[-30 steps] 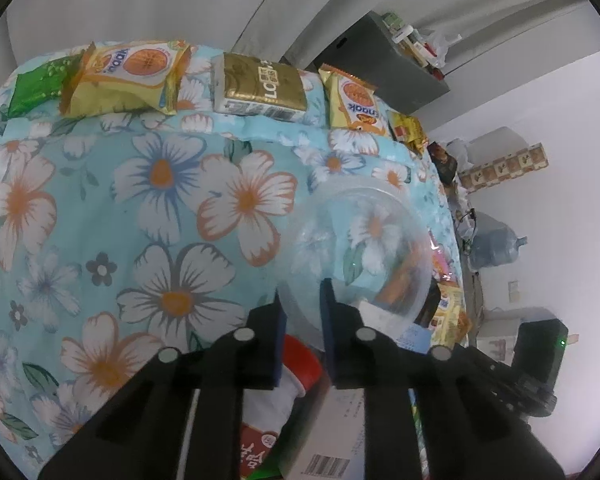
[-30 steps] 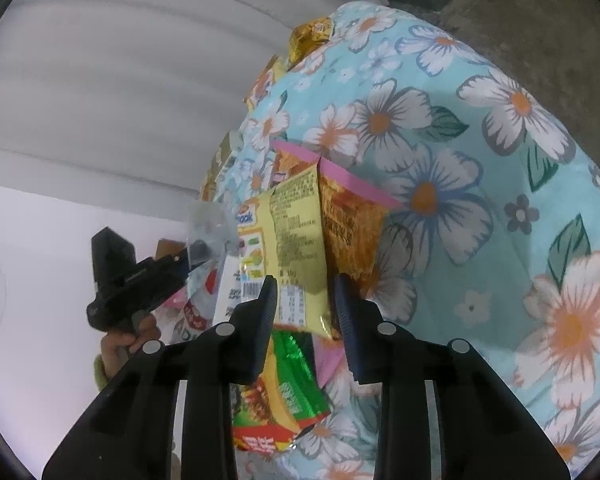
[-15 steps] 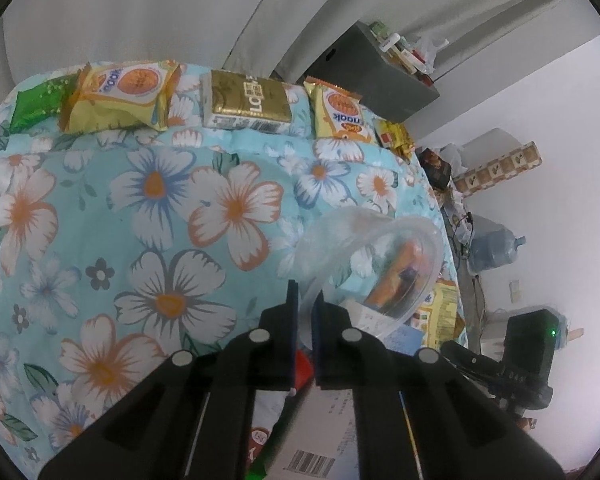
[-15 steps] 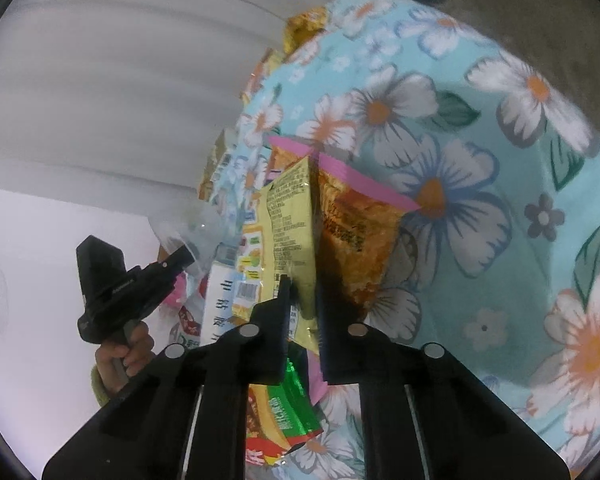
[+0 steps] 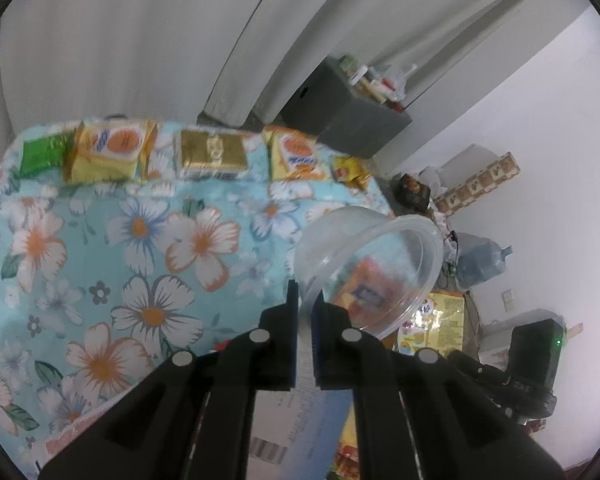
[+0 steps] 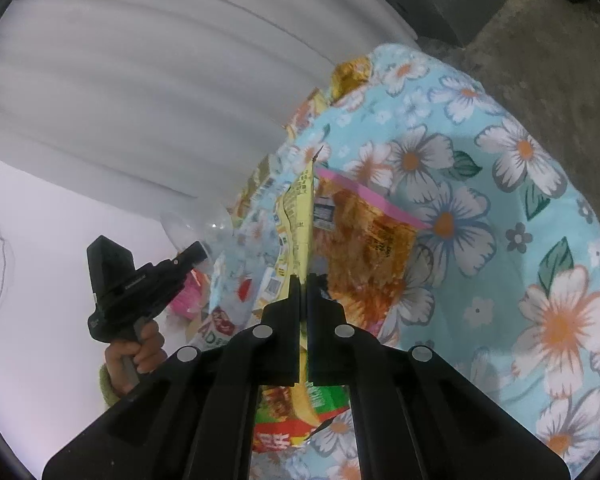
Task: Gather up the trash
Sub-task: 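Carry cup and yellow wrapper over the wastebasket and open both tools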
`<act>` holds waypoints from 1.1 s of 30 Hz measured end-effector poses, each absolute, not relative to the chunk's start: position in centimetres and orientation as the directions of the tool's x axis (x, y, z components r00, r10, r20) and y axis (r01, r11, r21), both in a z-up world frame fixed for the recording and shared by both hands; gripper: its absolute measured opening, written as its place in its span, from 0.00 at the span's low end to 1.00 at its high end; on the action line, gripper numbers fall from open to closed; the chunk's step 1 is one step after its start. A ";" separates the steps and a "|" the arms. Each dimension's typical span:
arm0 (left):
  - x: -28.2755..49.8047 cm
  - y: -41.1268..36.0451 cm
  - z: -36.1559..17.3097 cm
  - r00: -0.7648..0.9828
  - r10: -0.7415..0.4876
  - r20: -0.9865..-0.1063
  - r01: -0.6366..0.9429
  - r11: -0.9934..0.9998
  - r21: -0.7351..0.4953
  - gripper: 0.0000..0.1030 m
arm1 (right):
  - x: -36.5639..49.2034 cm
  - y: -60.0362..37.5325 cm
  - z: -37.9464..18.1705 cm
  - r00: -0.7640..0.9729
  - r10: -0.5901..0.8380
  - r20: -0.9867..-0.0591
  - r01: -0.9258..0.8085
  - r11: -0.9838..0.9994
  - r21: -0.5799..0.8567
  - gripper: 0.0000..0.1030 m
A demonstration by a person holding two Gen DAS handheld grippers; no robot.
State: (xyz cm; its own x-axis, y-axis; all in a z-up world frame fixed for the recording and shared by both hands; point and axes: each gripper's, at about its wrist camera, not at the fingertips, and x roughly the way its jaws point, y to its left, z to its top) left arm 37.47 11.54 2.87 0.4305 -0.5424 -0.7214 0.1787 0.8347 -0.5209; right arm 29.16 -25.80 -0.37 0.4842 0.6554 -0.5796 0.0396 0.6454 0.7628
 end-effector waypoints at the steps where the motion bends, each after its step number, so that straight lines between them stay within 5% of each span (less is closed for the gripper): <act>1: 37.0 11.5 3.5 0.442 -0.545 -0.712 0.189 0.833 -0.521 0.05 | 28.8 -26.0 0.0 0.493 0.657 -0.571 0.033 0.641 0.767 0.01; 17: 30.3 5.6 9.6 0.465 -0.622 -0.630 0.365 0.783 -0.504 0.05 | 20.1 -31.2 5.6 0.646 0.598 -0.474 -0.014 0.630 0.777 0.01; 33: 26.3 -16.8 6.6 0.195 -0.717 -0.670 0.608 0.624 -0.491 0.05 | 9.4 -45.8 4.7 0.831 0.321 -0.455 0.214 0.570 0.793 0.01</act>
State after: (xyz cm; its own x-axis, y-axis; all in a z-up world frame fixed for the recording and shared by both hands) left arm 26.26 -16.75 6.62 0.1947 -0.7167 -0.6697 0.6081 0.6239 -0.4909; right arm 9.36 -45.75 4.68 0.8306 0.3213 -0.4548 0.2139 0.5700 0.7933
